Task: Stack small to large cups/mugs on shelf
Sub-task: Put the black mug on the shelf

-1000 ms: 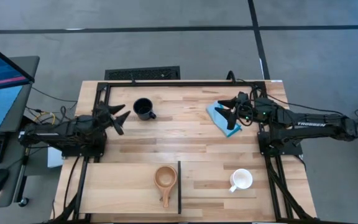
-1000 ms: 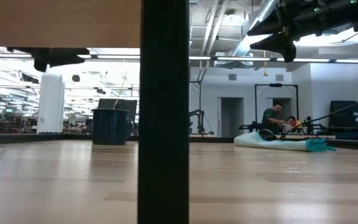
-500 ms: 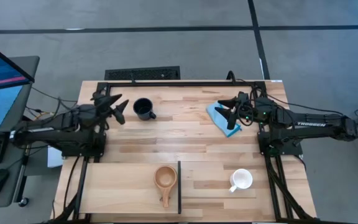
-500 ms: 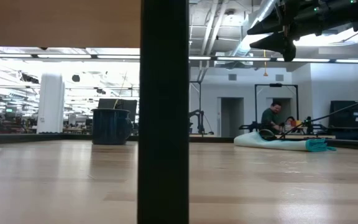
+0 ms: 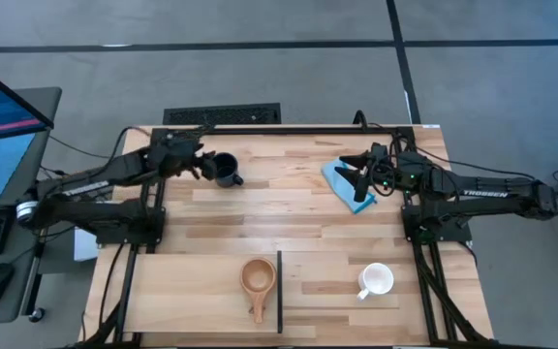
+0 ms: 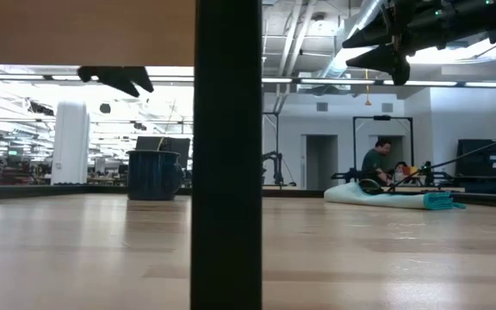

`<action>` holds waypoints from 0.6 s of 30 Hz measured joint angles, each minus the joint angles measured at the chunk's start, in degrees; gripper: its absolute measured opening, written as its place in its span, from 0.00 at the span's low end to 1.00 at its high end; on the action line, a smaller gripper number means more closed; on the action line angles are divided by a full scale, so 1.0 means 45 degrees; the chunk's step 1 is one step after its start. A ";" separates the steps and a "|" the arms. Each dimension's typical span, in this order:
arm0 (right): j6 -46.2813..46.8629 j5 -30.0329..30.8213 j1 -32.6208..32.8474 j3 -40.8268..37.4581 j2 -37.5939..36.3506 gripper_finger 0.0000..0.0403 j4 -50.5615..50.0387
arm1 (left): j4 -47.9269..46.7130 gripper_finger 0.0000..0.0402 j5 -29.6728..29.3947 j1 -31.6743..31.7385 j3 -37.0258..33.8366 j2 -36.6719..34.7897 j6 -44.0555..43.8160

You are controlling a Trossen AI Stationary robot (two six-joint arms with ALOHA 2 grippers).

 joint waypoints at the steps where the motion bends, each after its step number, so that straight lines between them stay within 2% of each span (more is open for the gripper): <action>1: -0.0004 0.0000 0.0000 0.0002 0.0000 0.57 0.0000 | -0.0004 0.52 0.0317 0.0201 0.0213 0.0301 -0.0012; 6: -0.0034 0.0000 0.0000 0.0002 0.0000 0.57 -0.0046 | -0.0974 0.52 0.1292 0.1113 0.1465 0.1672 -0.0086; 13: -0.0734 0.0000 0.0000 0.0002 0.0000 0.57 -0.0075 | -0.4176 0.52 0.1868 0.1860 0.3417 0.3660 -0.0110; 18: -0.0685 -0.0005 0.0000 0.0002 0.0000 0.57 -0.0078 | -0.4768 0.52 0.2507 0.2109 0.4244 0.4849 -0.0071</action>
